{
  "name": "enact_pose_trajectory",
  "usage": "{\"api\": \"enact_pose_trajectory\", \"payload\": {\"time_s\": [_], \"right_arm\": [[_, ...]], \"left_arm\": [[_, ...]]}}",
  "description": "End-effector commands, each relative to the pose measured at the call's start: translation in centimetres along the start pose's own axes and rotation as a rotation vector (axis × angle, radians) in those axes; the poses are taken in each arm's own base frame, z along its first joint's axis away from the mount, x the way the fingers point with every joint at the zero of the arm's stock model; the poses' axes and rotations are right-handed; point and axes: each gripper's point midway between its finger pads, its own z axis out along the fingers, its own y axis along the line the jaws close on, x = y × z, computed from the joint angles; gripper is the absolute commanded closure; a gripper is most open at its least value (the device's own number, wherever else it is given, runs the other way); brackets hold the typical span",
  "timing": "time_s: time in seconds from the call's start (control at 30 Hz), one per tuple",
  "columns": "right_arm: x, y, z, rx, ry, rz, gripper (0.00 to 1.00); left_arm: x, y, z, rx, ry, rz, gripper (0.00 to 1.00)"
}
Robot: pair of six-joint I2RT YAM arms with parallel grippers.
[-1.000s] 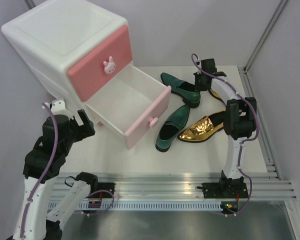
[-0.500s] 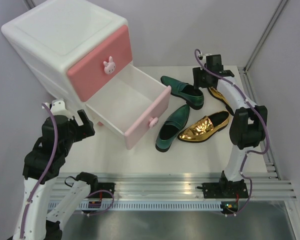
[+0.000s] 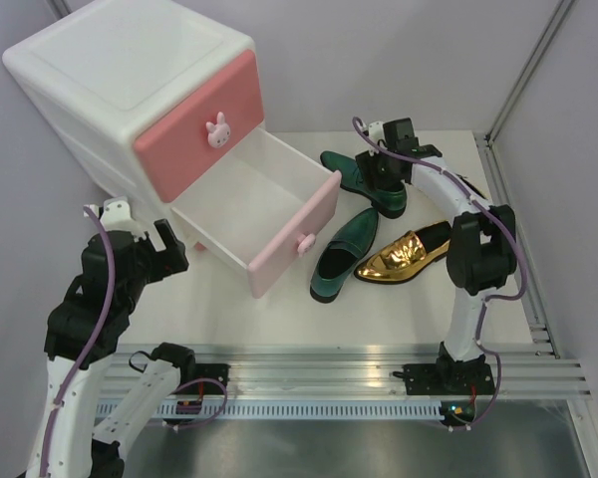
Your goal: Place and organize the shoes in the shoe cabinet
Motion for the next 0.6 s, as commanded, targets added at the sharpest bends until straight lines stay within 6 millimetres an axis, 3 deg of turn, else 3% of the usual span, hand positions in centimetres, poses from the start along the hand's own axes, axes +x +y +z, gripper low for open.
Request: {"api": "enact_pose_trajectory", "payload": {"time_s": [0.0,0.13,0.3,0.53,0.57], "right_arm": [[1.3,-0.3,2.3,-0.012,0.050,-0.050,0.37],[1.5,-0.8,4.0,-0.001,0.082,-0.077,0.43],[2.9,-0.1,5.7,-0.040,0.119,-0.111,0.52],[3.0,-0.6,6.2,-0.011,0.119,-0.135,0.99],[2.3,-0.9,5.6,-0.002,0.104,-0.140,0.99]], "left_arm": [[-1.0,-0.3,-0.3,0.023,-0.043,0.025,0.00],[-1.4,-0.5,-0.8,0.039,-0.053,0.016,0.00],[-1.3,-0.2,-1.0,0.027,-0.057,0.013,0.00],[-1.0,0.4,-0.6,-0.006,-0.047,0.023,0.00],[-0.9,0.4,-0.5,-0.008,-0.044,0.026,0.00]]}}
